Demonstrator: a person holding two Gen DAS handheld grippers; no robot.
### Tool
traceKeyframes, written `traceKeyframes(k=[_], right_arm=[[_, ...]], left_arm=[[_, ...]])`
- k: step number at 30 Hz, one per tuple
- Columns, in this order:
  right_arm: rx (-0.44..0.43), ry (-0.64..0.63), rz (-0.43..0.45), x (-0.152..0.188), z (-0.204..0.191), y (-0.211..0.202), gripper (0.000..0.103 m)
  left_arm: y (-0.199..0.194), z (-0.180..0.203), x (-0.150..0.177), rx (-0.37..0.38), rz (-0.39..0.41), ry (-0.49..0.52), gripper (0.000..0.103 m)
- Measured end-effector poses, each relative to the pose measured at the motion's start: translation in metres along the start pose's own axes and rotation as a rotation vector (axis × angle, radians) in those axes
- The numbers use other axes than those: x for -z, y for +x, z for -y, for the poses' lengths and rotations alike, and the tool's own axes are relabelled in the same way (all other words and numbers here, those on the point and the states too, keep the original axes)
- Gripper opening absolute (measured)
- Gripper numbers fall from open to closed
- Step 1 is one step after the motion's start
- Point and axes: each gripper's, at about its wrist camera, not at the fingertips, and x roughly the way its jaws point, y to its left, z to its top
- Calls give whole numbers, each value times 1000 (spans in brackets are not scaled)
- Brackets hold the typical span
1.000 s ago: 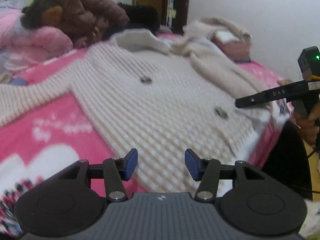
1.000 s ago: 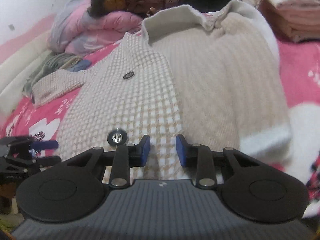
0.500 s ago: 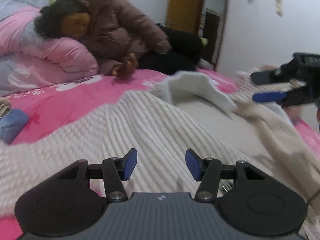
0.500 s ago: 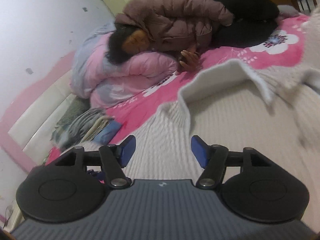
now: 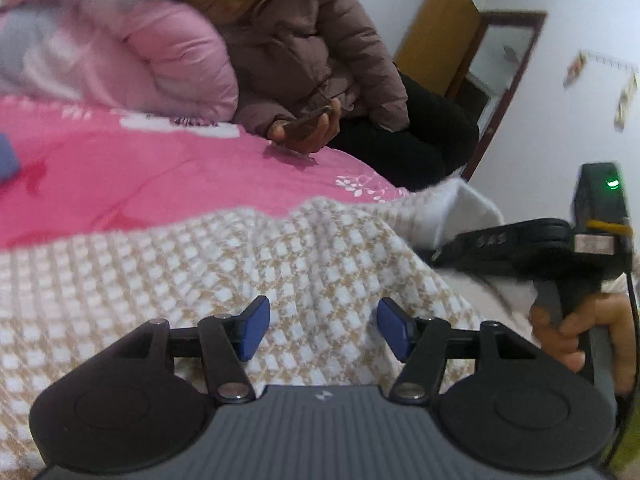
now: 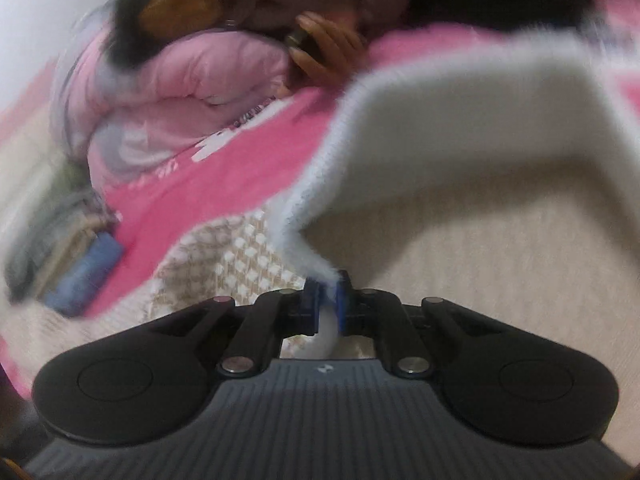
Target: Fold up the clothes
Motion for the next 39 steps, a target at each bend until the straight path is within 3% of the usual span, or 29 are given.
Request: traceKeyframes(k=[4, 10, 15, 19, 21, 23, 24, 26, 27, 29, 30, 33, 39], right_arm=[[134, -383, 99, -42, -37, -16, 4], [276, -731, 75, -81, -63, 35, 4], [460, -921, 56, -76, -62, 110, 0], [480, -797, 51, -83, -37, 134, 0], [423, -649, 116, -91, -24, 114, 0], [339, -440, 222, -101, -9, 70, 8], [272, -328, 256, -104, 1, 48, 12], [51, -78, 259, -101, 30, 4, 35], [-59, 47, 258, -100, 45, -18, 40], [-269, 243, 216, -84, 68, -41, 56], [-325, 308, 170, -72, 76, -42, 57], [-324, 388, 70, -30, 88, -30, 57], [-427, 488, -61, 21, 100, 17, 57]], left_arm=[[-3, -4, -1, -5, 4, -3, 57], [-8, 2, -1, -60, 19, 46, 57], [-4, -2, 1, -66, -13, 42, 58], [-3, -7, 2, -54, -25, 25, 58], [-3, -8, 2, -49, -26, 23, 58], [-4, -9, 2, -46, -26, 21, 59], [-4, -10, 3, -44, -27, 19, 59], [-4, -10, 3, -40, -28, 14, 60], [-4, -11, 3, -37, -28, 11, 60], [-4, -13, 3, -30, -29, 1, 60], [-4, -14, 3, -26, -28, -3, 60], [-4, -17, 2, -16, -28, -17, 60], [-3, -21, 2, 10, -28, -41, 62]])
